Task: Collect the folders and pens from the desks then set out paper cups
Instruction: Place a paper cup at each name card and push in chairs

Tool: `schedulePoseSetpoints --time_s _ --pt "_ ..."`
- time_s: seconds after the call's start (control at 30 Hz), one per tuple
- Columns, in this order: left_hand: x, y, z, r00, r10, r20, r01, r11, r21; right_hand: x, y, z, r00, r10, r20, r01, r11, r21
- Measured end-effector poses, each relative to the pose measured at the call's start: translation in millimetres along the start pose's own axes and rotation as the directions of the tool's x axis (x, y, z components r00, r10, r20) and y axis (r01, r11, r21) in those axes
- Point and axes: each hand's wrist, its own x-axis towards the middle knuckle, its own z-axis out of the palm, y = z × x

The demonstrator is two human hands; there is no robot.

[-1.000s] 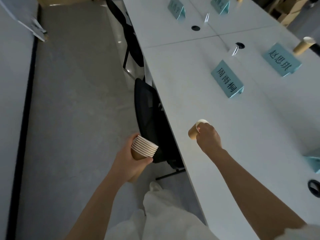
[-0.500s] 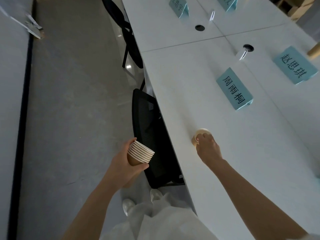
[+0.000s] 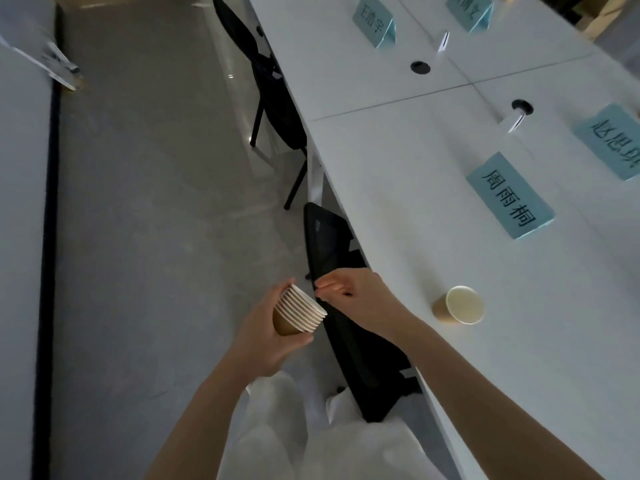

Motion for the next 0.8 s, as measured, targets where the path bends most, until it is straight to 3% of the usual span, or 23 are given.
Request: schedulePoseSetpoints --time_s 0.13,0.43,0.63,0.8 --pt "25.4 -20.0 -59.9 0.997 0.017 0.069 -0.018 1.0 0.025 44.7 -46.2 38.7 0.987 0.067 0.144 -0.068 0.998 0.003" --pt "79.4 -55.1 -154.3 0.991 0.041 0.125 -0.044 0.999 0.021 127.7 -105.3 81.8 0.987 0.112 0.113 -0.108 0.993 -0.041" --pt "132.9 -56.1 -187.7 0.981 0.056 0.184 -0.057 0.998 0.0 184.3 -115.8 70.4 0.982 0.186 0.043 -0.188 0.982 0.027" --pt "204.6 -43.6 -214.4 0.985 0.041 0.165 -0.047 0.998 0.03 249.6 -118.6 43.5 0.989 0.149 0.019 -0.15 0.986 0.071"
